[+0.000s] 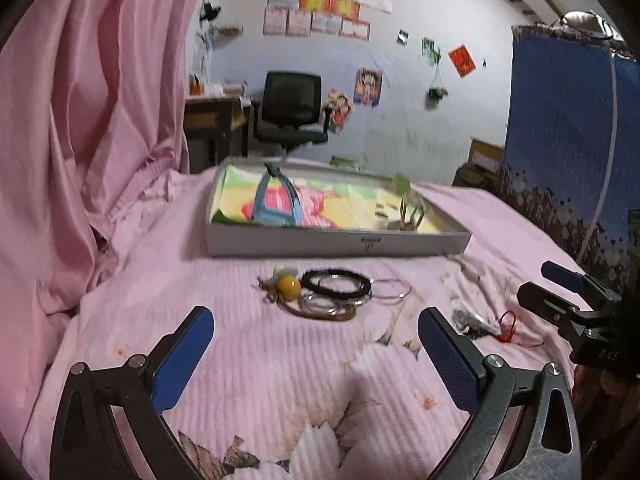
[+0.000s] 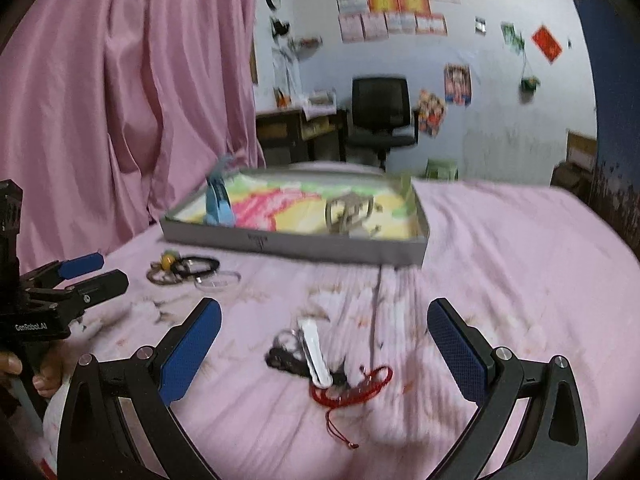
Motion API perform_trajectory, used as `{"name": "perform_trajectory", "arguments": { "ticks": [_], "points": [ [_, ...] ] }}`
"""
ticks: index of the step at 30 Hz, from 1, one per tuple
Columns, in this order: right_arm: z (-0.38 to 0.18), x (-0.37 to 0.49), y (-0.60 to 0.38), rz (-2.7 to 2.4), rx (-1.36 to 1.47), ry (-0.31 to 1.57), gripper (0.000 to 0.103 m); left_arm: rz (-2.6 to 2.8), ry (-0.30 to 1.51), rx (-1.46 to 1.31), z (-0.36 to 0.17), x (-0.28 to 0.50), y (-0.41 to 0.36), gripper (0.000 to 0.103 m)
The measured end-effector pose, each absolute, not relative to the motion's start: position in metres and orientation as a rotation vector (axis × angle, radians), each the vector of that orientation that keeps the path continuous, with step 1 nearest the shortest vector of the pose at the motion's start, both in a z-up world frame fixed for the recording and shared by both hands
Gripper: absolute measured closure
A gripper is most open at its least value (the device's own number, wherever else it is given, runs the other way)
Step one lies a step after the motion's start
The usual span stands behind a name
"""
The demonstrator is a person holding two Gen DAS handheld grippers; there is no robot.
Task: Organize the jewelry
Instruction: 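Open both tools and withdraw them from the tray, then grasp the white comb clip with the right tool while the left tool grasps the yellow-bead hair tie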
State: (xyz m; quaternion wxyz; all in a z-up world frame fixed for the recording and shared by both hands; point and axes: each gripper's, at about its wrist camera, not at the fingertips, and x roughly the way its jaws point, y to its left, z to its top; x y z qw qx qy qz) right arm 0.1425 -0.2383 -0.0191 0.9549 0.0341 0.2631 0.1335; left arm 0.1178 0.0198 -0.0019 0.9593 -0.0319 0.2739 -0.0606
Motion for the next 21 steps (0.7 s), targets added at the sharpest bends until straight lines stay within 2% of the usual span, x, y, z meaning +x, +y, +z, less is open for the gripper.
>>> {"name": "perform_trajectory", "arguments": {
  "ticks": [6,8,11,17,21],
  "points": [
    [-0.036,0.154,-0.233,0.301,0.095,0.617,0.004,-0.151,0.619,-0.084,-0.012,0.128,0.023,0.000],
    [-0.039,0.157,-0.230,0.319,0.099,0.631,0.017,-0.161,0.626,-0.099,-0.013,0.129,0.023,0.001],
    [-0.043,0.164,-0.226,0.344,0.101,0.663,0.031,-0.174,0.641,-0.136,-0.015,0.135,0.028,0.004],
    [-0.053,0.178,-0.221,0.369,0.120,0.713,0.051,-0.172,0.674,-0.233,-0.019,0.149,0.043,0.016],
    [-0.058,0.184,-0.220,0.371,0.143,0.737,0.056,-0.175,0.678,-0.295,-0.021,0.157,0.050,0.022]
  ]
}}
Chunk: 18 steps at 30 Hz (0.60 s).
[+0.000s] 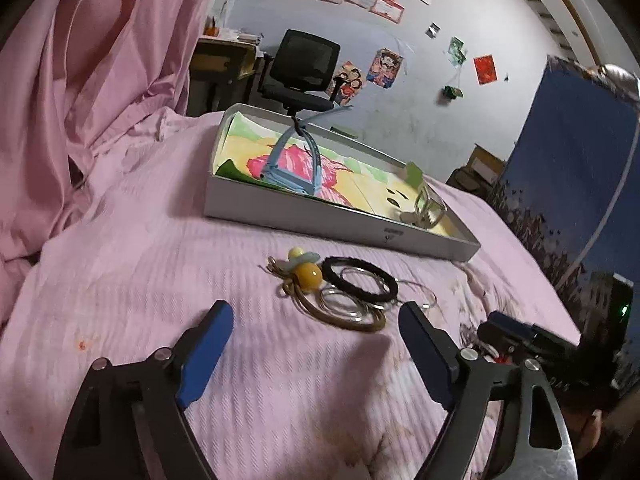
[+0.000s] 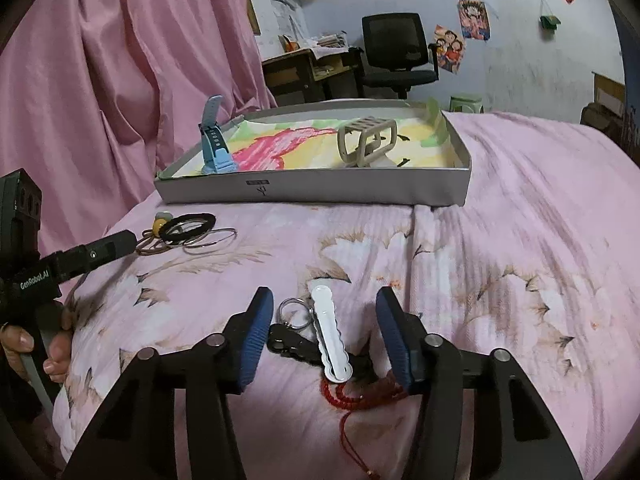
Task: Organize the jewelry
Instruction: 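Grasp the white comb clip with the right tool while the left tool grasps the yellow-bead hair tie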
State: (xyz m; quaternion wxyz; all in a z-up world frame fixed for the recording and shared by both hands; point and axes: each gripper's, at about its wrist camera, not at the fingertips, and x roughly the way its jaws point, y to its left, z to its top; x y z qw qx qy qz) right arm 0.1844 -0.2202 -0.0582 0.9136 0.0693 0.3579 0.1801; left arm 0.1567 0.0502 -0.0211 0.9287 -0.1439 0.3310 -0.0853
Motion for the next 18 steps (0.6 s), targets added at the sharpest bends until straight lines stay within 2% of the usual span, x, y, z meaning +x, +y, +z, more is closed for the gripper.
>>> {"name": "perform_trajectory", "arguments": {
  "ticks": [5,13,18],
  "points": [
    [-0.062,0.189,-0.216,0.371,0.145,0.757,0.066,-0.170,0.691,-0.324,-0.021,0.167,0.054,0.033],
    [-0.065,0.192,-0.213,0.356,0.131,0.782,0.069,-0.134,0.762,-0.329,-0.025,0.191,0.057,0.057],
    [-0.067,0.193,-0.212,0.353,0.127,0.792,0.069,-0.120,0.809,-0.288,-0.027,0.204,0.050,0.063]
  ]
}}
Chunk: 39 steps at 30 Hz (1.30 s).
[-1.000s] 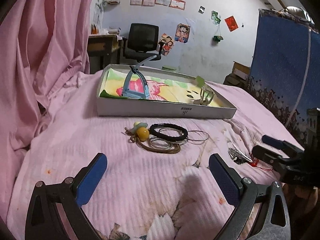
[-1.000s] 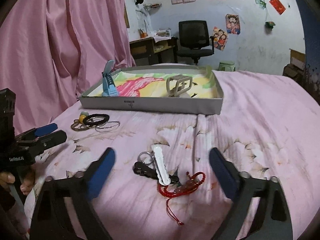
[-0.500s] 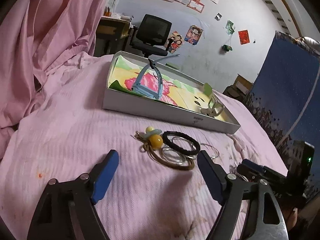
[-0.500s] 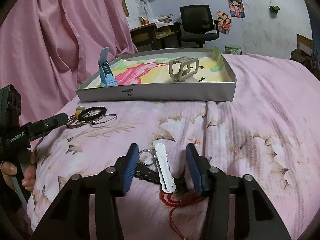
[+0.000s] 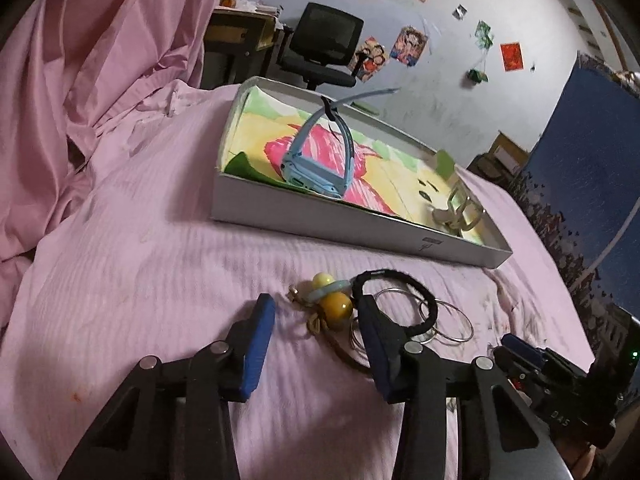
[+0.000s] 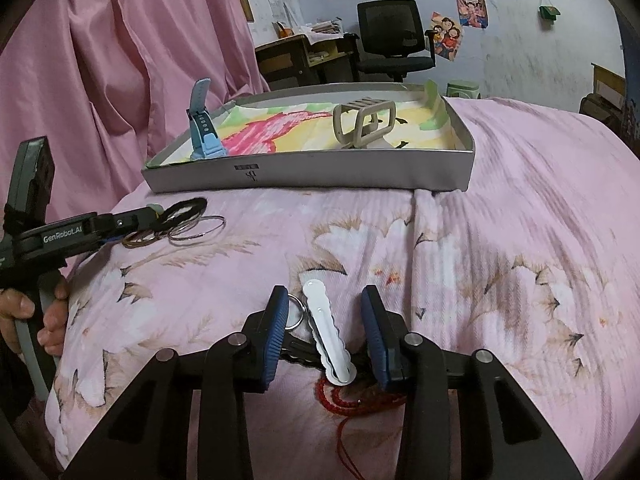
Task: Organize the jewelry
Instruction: 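Grasp the white comb clip with the right tool while the left tool grasps the yellow-bead hair tie, then lower the white clip into the tray with the right tool while the left tool drops the hair tie there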
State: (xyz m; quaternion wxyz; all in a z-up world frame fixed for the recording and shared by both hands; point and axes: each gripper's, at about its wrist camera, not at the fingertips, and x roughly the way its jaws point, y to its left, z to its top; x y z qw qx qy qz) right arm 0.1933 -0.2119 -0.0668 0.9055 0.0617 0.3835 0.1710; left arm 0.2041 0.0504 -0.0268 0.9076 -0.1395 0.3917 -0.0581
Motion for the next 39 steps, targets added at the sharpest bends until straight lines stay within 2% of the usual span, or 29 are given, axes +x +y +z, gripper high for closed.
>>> {"name": "perform_trajectory", "arguments": {
  "ticks": [2,4,6,10,22,39],
  "points": [
    [-0.068,0.193,-0.211,0.350,0.122,0.797,0.070,-0.123,0.824,-0.262,-0.028,0.207,0.047,0.065],
    [-0.068,0.194,-0.210,0.350,0.118,0.800,0.073,-0.126,0.834,-0.230,-0.028,0.209,0.042,0.074],
    [-0.069,0.194,-0.209,0.354,0.116,0.803,0.077,-0.141,0.833,-0.216,-0.028,0.209,0.040,0.078],
    [-0.068,0.193,-0.208,0.366,0.112,0.801,0.089,-0.165,0.804,-0.224,-0.027,0.202,0.041,0.078],
    [-0.050,0.173,-0.212,0.407,0.104,0.661,0.089,-0.185,0.631,-0.193,-0.003,0.150,0.027,0.078],
    [0.018,0.169,-0.211,0.419,0.132,0.298,0.089,-0.093,0.306,-0.068,0.050,0.124,-0.010,0.078]
  ]
}}
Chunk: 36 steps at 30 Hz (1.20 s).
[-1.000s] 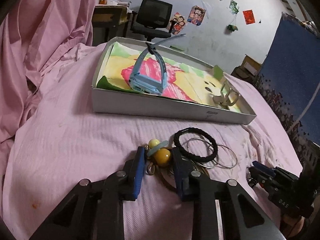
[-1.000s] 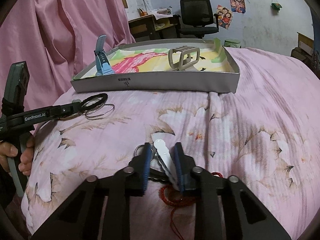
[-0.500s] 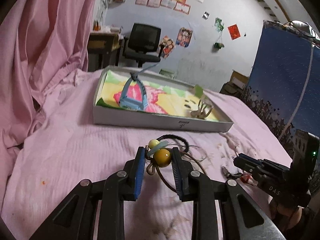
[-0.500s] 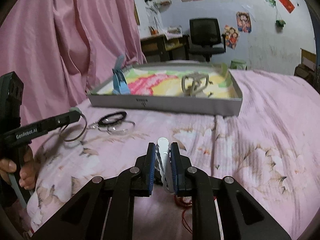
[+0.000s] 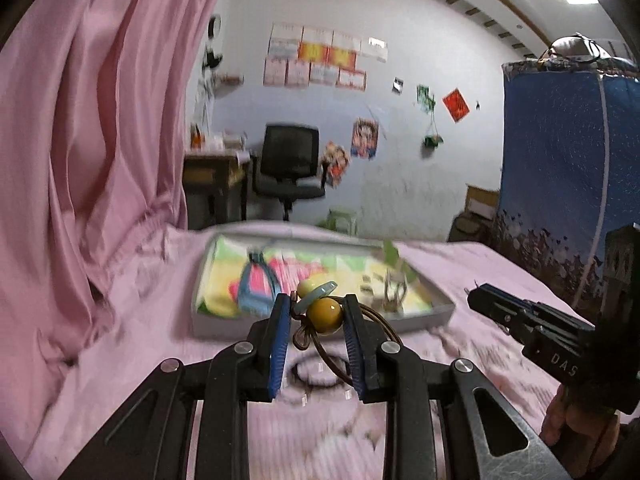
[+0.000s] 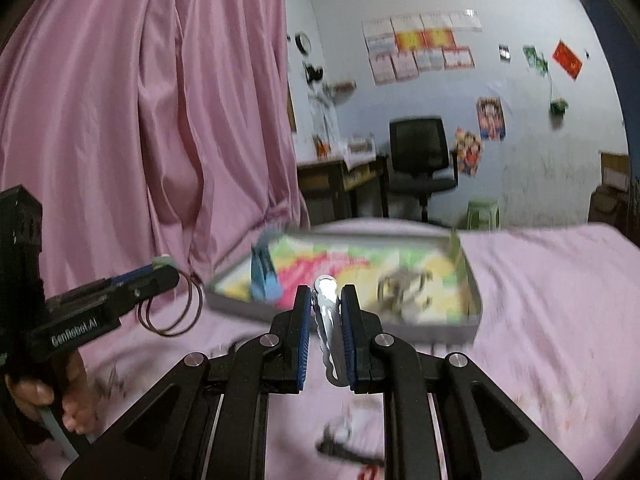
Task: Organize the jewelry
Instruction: 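Lower the white clip into the tray with the right tool while the left tool drops the hair tie there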
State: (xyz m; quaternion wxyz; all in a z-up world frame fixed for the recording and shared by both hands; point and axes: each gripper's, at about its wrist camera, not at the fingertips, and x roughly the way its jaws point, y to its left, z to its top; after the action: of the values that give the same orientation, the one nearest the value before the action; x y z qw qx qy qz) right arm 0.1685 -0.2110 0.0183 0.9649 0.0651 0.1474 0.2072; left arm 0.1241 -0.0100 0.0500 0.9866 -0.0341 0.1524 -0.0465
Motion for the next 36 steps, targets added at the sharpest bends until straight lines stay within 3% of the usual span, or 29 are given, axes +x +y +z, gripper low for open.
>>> {"name": "perform_trajectory", "arguments": {
  "ticks": [7,18,36],
  "points": [
    [0.035,0.190,-0.213,0.398,0.139,0.225,0.089,-0.062,0.220,-0.036,0.064,0.151,-0.024,0.078],
    [0.029,0.239,-0.216,0.323,0.134,0.200,0.089,-0.045,0.240,-0.012,0.054,0.206,-0.043,0.078],
    [-0.048,0.316,-0.244,0.207,0.262,0.615,0.089,-0.083,0.733,-0.086,-0.007,0.305,-0.051,0.078]
  ]
}}
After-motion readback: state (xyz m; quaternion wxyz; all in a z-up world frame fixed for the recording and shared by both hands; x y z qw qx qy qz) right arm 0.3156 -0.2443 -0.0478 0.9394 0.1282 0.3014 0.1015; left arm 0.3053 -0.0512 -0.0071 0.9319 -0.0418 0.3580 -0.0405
